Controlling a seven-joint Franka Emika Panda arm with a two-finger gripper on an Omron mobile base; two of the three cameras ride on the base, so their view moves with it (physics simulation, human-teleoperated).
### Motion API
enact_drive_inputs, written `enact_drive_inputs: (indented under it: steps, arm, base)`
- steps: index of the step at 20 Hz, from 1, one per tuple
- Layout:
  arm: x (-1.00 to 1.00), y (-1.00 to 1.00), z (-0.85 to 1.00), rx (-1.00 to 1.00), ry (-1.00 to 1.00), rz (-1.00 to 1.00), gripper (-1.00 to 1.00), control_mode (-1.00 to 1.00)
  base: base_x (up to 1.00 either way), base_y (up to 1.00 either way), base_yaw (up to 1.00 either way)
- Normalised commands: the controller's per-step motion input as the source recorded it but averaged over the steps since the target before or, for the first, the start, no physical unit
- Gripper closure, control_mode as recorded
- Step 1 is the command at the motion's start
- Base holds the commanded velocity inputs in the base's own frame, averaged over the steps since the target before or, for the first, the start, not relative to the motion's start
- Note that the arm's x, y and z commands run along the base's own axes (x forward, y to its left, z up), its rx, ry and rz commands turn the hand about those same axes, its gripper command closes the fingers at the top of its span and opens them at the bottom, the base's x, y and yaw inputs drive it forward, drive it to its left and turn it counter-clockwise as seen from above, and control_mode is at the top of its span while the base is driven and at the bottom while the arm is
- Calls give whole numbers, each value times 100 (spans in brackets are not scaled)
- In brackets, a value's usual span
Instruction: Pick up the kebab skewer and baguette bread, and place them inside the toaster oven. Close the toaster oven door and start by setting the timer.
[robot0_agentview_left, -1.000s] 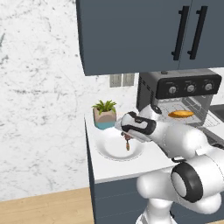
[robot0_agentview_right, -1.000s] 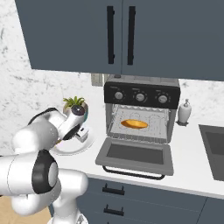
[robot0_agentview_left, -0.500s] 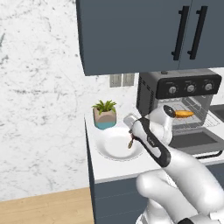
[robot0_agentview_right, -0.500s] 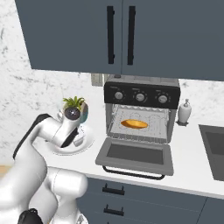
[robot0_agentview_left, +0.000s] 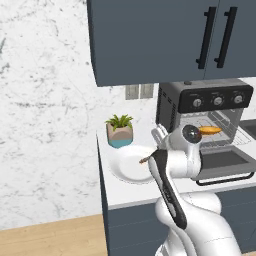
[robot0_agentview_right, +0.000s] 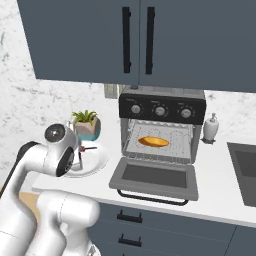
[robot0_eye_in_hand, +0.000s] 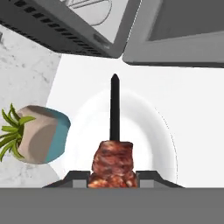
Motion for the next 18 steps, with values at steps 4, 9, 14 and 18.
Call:
enact_drive_inputs:
  steps: [4,9,14,18]
  arm:
    - [-29,-46,53,0,4,-30,100,-100]
    - [-21,-74,39,0,0,-11,100,-100]
    - [-25,-90,35,0,0,-4,100,-100]
    - [0,-82,24,0,0,0,100,-100]
  base:
    - [0,0,0]
    - [0,0,0]
    - [0,0,0]
    - [0,0,0]
